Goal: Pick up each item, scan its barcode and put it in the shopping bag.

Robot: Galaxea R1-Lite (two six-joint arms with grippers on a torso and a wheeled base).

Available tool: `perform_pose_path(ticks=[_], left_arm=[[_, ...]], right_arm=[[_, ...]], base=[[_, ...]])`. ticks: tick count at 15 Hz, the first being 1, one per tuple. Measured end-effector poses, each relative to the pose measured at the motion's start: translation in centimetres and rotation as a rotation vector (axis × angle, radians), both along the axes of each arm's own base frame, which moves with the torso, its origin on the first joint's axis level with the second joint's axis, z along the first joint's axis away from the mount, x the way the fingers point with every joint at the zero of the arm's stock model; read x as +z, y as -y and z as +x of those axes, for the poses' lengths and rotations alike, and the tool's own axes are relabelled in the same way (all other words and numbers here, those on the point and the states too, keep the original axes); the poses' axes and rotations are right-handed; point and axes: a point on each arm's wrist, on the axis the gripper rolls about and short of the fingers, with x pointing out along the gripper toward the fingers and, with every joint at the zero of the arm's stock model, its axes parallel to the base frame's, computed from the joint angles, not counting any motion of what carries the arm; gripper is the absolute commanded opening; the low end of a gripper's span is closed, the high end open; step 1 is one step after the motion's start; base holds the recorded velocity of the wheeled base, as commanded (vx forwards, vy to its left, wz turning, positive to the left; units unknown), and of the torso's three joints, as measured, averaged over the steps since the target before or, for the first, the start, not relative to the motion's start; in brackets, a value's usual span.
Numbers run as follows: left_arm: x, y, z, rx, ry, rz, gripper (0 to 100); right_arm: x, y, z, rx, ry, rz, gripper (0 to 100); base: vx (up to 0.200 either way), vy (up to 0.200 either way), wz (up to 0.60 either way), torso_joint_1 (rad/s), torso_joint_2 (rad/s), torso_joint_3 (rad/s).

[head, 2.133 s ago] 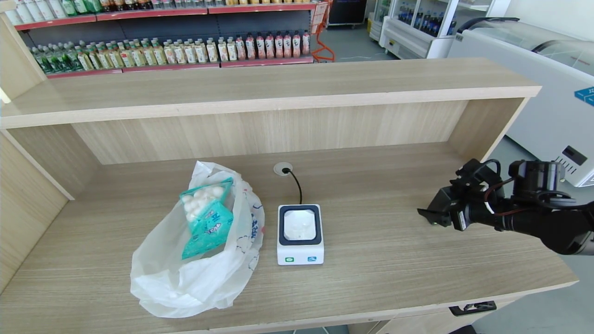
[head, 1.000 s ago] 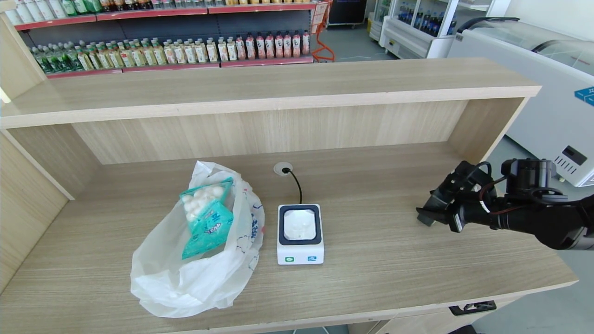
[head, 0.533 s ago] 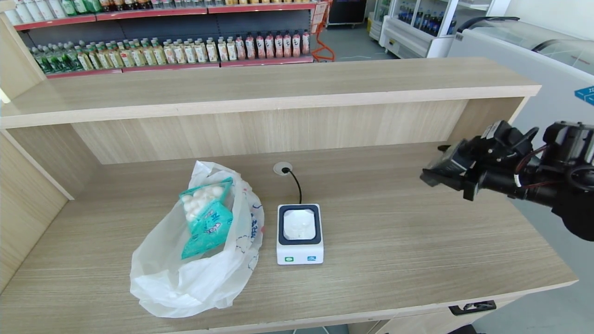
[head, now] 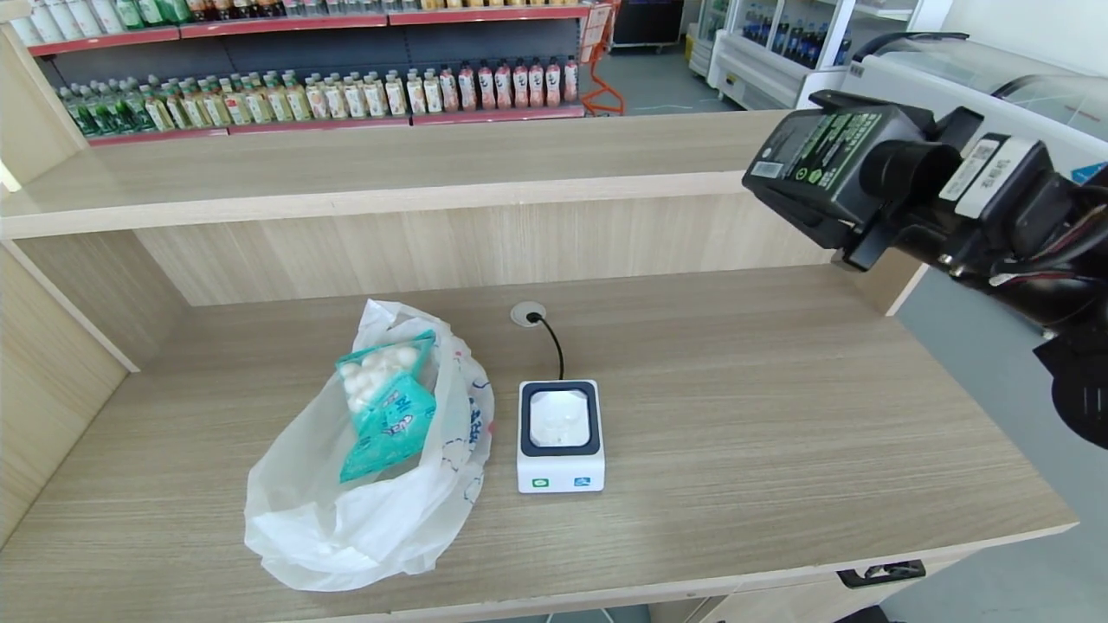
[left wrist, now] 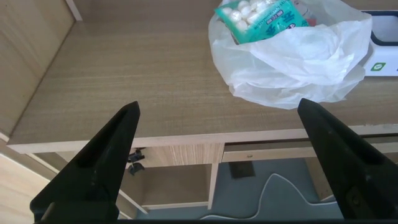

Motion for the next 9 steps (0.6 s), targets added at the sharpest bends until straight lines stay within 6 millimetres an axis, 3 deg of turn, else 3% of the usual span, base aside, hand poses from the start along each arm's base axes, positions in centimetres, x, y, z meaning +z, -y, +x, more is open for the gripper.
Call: perform_pose_path(ticks=[3,6,9], left_arm=[[0.0,0.0,0.0,0.0,0.0,0.0,100],[0.0,0.0,0.0,0.0,0.0,0.0,100],[0.0,0.0,0.0,0.0,0.0,0.0,100]], right_arm=[[0.1,-2.3,-0.6,0.082,0.163,-0.109,0],[-0.3,-3.0,-0.6,0.153,0.314,-0.259,0],[1.6,-3.6,-1.0,0.23,0.509,-0.299,0]], base=[[0.0,0.0,0.0,0.0,0.0,0.0],[0.0,0.0,0.0,0.0,0.0,0.0],[0.0,0.0,0.0,0.0,0.0,0.0]])
